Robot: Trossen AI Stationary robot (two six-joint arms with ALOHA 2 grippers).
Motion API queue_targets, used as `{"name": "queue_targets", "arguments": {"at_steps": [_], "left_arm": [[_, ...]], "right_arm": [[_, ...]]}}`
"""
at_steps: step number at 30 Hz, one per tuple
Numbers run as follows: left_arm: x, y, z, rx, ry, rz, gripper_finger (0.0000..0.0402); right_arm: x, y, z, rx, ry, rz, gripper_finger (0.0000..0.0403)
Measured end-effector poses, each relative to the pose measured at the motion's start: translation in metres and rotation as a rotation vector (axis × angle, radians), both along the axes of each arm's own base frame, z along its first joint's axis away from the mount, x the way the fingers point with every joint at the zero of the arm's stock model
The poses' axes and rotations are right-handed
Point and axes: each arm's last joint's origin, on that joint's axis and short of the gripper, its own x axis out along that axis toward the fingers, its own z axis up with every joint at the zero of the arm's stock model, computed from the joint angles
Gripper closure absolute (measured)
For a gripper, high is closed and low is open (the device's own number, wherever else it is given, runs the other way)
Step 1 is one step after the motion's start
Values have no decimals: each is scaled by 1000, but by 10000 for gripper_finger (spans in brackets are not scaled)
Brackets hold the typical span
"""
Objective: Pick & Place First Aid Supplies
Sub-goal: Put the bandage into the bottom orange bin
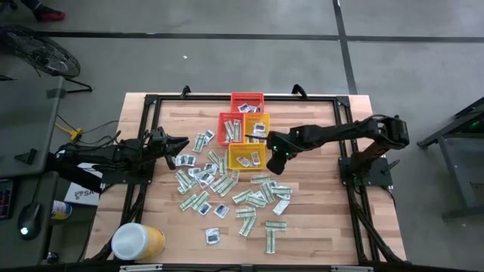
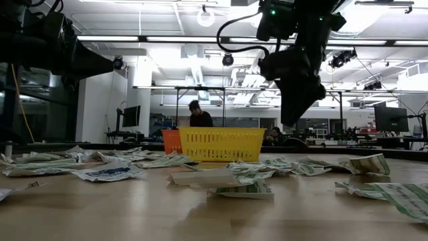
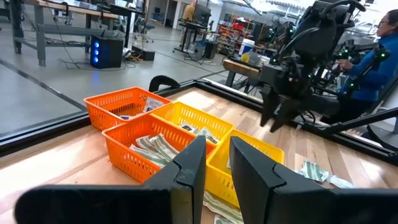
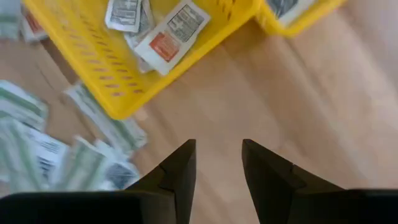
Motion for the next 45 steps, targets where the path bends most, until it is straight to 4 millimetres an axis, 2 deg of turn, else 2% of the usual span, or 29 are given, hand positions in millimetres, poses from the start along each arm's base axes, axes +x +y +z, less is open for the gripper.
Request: {"name": "queue_targets", "arguments": {"at_steps": [5,9,13,19,26,41,45], "left_arm": [[0,0,0,0,0,0,328],[0,0,0,0,0,-1,328],[0,0,0,0,0,0,328],[0,0,0,0,0,0,328],[0,0,0,0,0,0,328],[0,0,0,0,0,1,328],[0,0,0,0,0,0,328]], "right_arm": [[0,7,-1,81,-13,-200,279],[-4,17,-18,152,-31,-225,279],[-4,27,-34,236,-122,-228,275],[-5,32,-48,292,-233,-273,234],[-10,34,-56,304,-244,-270,196],[2,37,-73,362,-261,-264,195],[2,37,-73,359,-258,-262,212]]}}
